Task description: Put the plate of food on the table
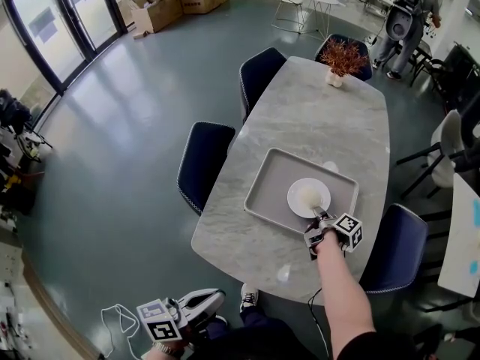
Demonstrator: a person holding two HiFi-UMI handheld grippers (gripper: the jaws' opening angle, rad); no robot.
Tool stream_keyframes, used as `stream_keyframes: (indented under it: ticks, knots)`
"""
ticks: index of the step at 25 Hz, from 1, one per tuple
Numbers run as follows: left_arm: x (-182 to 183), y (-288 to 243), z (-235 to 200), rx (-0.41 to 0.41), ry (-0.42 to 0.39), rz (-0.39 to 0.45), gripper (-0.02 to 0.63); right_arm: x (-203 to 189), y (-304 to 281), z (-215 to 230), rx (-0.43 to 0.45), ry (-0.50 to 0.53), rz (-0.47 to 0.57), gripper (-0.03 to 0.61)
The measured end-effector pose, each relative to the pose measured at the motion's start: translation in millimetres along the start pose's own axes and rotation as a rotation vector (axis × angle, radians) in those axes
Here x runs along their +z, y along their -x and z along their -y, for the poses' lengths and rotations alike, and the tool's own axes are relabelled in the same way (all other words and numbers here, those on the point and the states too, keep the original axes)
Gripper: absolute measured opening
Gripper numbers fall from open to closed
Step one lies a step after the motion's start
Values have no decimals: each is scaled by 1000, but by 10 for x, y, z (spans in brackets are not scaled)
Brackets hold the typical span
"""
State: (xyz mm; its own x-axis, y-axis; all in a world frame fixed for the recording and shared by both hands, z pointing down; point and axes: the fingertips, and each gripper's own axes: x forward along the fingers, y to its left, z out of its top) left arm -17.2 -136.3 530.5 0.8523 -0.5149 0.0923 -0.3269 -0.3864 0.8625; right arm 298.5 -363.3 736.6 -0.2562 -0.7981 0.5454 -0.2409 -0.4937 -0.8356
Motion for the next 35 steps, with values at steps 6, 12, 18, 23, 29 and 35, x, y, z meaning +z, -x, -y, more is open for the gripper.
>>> stream_keyframes:
  ticks: [6,12,18,23,29,35]
  knots:
    - [6,4,25,-9,2,-2,5,-1,-11,-1,-58,49,-12,25]
    - [-7,29,32,-14,5,6,5,-19,-32,-4,-119,133,-57,26]
    - [-36,61,34,-13,11,12,5,-37,-23,1,-199,233,-89,65]
    - [-61,76,50,-22,20,25,6,-91,-1,-17,-220,281,-152,104]
    - [-56,101,63,-37,21,29,5,-116,76,-48,-222,302,-178,106]
    - [-80,112,109,-57,13,17,5,-171,163,82,-284,391,-242,140]
